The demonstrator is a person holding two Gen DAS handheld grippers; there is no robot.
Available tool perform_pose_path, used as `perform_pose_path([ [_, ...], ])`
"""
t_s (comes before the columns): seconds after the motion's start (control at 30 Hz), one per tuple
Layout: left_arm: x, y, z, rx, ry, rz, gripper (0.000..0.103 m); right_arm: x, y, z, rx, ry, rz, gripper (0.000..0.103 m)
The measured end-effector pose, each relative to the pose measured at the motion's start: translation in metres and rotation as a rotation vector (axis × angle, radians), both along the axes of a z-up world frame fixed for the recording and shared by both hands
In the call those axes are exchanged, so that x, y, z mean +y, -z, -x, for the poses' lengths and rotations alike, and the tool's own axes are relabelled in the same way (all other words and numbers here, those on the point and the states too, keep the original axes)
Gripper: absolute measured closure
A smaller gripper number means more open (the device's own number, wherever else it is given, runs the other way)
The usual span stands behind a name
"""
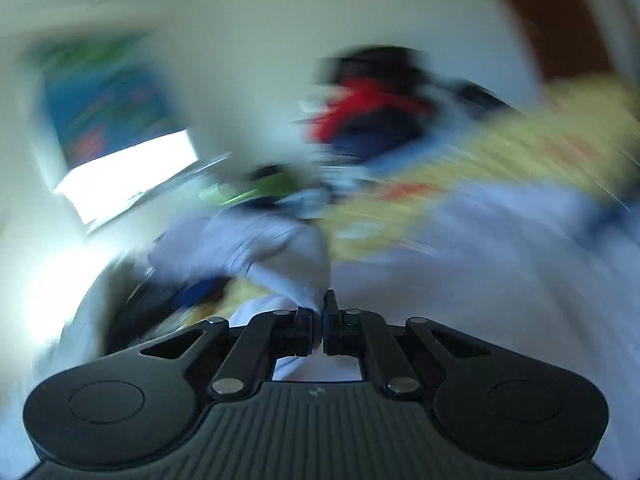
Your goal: Fold small clothes
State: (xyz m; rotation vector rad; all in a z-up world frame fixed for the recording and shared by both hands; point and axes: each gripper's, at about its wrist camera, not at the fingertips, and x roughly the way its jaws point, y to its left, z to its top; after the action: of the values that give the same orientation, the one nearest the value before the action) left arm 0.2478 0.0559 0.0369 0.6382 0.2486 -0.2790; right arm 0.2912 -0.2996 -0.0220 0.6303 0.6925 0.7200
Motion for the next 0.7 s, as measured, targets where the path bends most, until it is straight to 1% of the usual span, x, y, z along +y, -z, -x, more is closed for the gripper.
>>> perform_pose_path([
  [0.03, -0.018, 0.014, 0.014, 0.025, 0.067, -0.068, 0.099, -0.001, 0.0, -0.001, 0.002, -0.002, -0.007, 0.039],
  [0.07, -0.029, 0.026, 0.023, 0.066, 0.101, -0.099, 0.098, -0.002, 0.001, -0.001, 0.004, -0.005, -0.013, 0.039],
  [0.1, -0.036, 0.033, 0.026, 0.106, 0.1, -0.105, 0.096, -0.002, 0.001, -0.001, 0.005, -0.008, -0.018, 0.039],
  [0.17, -0.042, 0.042, 0.024, 0.18, 0.048, -0.095, 0.096, -0.002, 0.0, -0.001, 0.004, -0.012, -0.017, 0.039],
  [0.2, -0.043, 0.045, 0.026, 0.19, 0.043, -0.108, 0.096, -0.001, 0.0, -0.001, 0.002, -0.013, -0.013, 0.039],
  [0.23, -0.043, 0.045, 0.03, 0.172, 0.041, -0.122, 0.095, -0.001, 0.0, -0.001, 0.002, -0.013, -0.009, 0.039],
  [0.27, -0.042, 0.044, 0.032, 0.166, 0.031, -0.116, 0.092, 0.0, 0.0, -0.001, 0.002, -0.014, -0.006, 0.039],
  [0.3, -0.04, 0.041, 0.031, 0.186, 0.02, -0.092, 0.091, 0.0, -0.001, -0.001, 0.002, -0.014, -0.006, 0.039],
  [0.33, -0.036, 0.036, 0.032, 0.217, 0.011, -0.047, 0.09, 0.0, -0.001, -0.001, 0.003, -0.015, -0.006, 0.039],
  [0.4, -0.023, 0.023, 0.029, 0.28, -0.004, 0.088, 0.087, 0.0, -0.001, -0.002, 0.002, -0.016, 0.0, 0.039],
  [0.43, -0.015, 0.017, 0.028, 0.332, -0.005, 0.173, 0.077, 0.001, -0.001, -0.002, 0.0, -0.018, 0.009, 0.039],
  [0.47, -0.006, 0.012, 0.029, 0.391, 0.013, 0.258, 0.057, 0.004, -0.003, -0.003, -0.002, -0.021, 0.026, 0.039],
  [0.5, 0.003, 0.007, 0.03, 0.456, 0.047, 0.353, 0.043, 0.006, -0.004, -0.003, -0.006, -0.024, 0.044, 0.039],
  [0.53, 0.013, 0.005, 0.033, 0.502, 0.089, 0.448, 0.018, 0.008, -0.004, -0.002, -0.008, -0.024, 0.057, 0.039],
  [0.57, 0.023, 0.006, 0.039, 0.505, 0.118, 0.541, 0.013, 0.009, -0.005, -0.003, -0.007, -0.023, 0.065, 0.039],
  [0.6, 0.032, 0.008, 0.043, 0.495, 0.13, 0.61, 0.013, 0.01, -0.005, -0.004, -0.002, -0.023, 0.068, 0.039],
  [0.63, 0.04, 0.013, 0.046, 0.503, 0.135, 0.669, 0.013, 0.01, -0.006, -0.005, 0.012, -0.02, 0.068, 0.04],
  [0.67, 0.049, 0.019, 0.046, 0.515, 0.123, 0.731, 0.013, 0.01, -0.008, -0.007, 0.04, -0.016, 0.07, 0.039],
  [0.7, 0.058, 0.026, 0.045, 0.528, 0.095, 0.812, 0.013, 0.009, -0.012, -0.01, 0.09, -0.005, 0.068, 0.037],
])
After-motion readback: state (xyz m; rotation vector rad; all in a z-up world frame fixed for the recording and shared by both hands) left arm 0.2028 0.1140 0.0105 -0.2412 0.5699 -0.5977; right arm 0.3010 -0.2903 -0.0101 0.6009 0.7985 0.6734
